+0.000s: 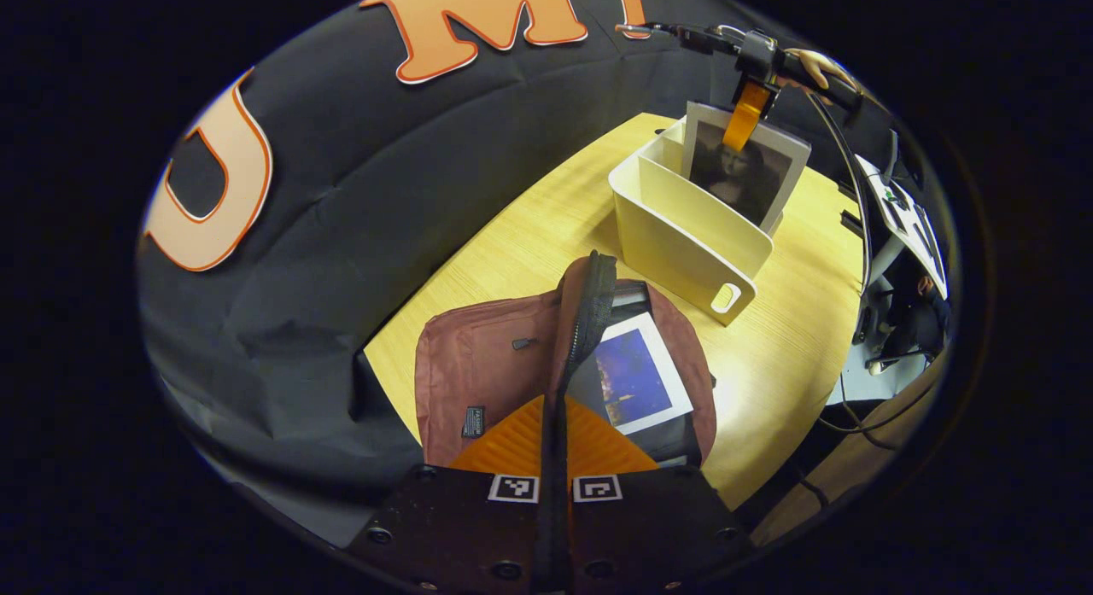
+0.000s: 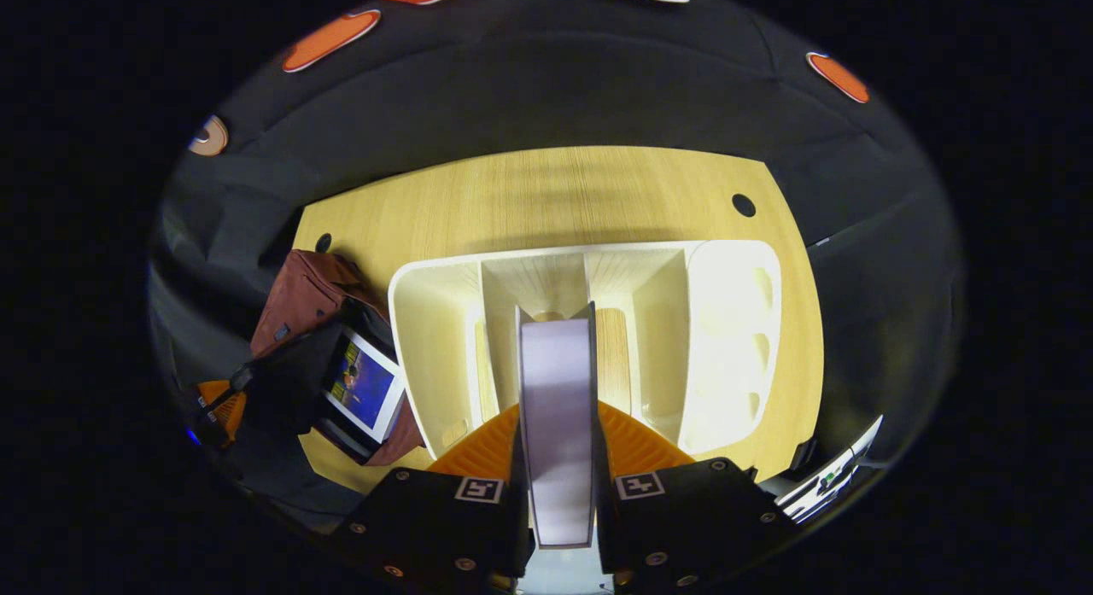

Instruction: Open the schoolbag, grab two books from the bookshelf and put them into the schoolbag.

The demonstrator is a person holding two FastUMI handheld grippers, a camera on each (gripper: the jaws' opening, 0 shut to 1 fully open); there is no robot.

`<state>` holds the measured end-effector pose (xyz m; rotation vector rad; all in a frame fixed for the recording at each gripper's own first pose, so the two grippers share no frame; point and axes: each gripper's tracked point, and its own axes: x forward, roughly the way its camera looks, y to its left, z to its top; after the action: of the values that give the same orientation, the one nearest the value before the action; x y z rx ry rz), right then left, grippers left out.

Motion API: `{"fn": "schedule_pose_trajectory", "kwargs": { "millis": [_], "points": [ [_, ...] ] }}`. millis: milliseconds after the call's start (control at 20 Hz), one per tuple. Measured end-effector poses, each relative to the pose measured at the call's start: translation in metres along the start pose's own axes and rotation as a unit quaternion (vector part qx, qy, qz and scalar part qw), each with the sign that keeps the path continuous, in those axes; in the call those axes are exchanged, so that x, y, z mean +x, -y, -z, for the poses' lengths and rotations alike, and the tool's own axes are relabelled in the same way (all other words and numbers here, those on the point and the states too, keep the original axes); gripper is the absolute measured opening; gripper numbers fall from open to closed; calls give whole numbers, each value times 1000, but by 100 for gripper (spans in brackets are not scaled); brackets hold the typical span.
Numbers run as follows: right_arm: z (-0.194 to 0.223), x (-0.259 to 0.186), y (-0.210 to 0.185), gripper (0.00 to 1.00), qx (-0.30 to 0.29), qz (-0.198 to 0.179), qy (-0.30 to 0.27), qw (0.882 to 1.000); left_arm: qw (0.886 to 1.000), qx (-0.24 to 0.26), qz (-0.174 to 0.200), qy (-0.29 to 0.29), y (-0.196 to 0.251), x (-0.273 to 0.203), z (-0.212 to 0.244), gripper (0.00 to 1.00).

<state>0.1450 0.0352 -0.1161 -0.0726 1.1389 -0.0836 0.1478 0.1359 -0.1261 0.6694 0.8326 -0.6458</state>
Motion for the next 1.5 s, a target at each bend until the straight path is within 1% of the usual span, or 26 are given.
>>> {"fn": "schedule_pose_trajectory", "kwargs": {
  "millis": [100,200,400,450,550,650,700,850,950,1050,1150,1250,1400,1500],
  "points": [
    [-2,-27,6,33,3,10,16,1000,1000,3,0,2,0,0,0,1],
    [0,-55,4,33,14,5,33,999,1000,7,2,4,3,2,2,1],
    [5,-115,-4,33,15,-8,80,997,1000,9,6,4,6,3,8,1],
    [9,-129,-11,33,17,-21,92,995,1000,9,6,4,6,3,8,1],
    [23,-150,-34,33,30,-68,109,991,1000,12,-4,10,3,3,7,0],
    [39,-163,-55,33,44,-114,121,985,1000,12,-12,10,-1,5,9,1],
    [47,-164,-62,33,50,-129,126,982,1000,10,-14,11,-2,4,10,1],
    [67,-150,-80,33,88,-166,142,972,1000,16,-17,15,-3,0,9,1],
    [76,-133,-97,33,126,-202,150,960,999,21,-19,17,-2,-3,7,0],
    [87,-112,-117,33,163,-242,152,944,999,24,-19,18,-3,-7,5,0],
    [97,-86,-135,33,196,-272,155,929,1000,19,-16,19,-3,-11,6,1],
    [108,-58,-152,32,232,-293,155,915,999,17,-20,18,-6,-15,6,0],
    [115,-18,-182,32,283,-326,152,889,1000,21,-21,11,-4,-19,6,0],
    [117,4,-198,32,299,-332,154,881,999,28,-23,9,-3,-25,5,0]
  ]
}}
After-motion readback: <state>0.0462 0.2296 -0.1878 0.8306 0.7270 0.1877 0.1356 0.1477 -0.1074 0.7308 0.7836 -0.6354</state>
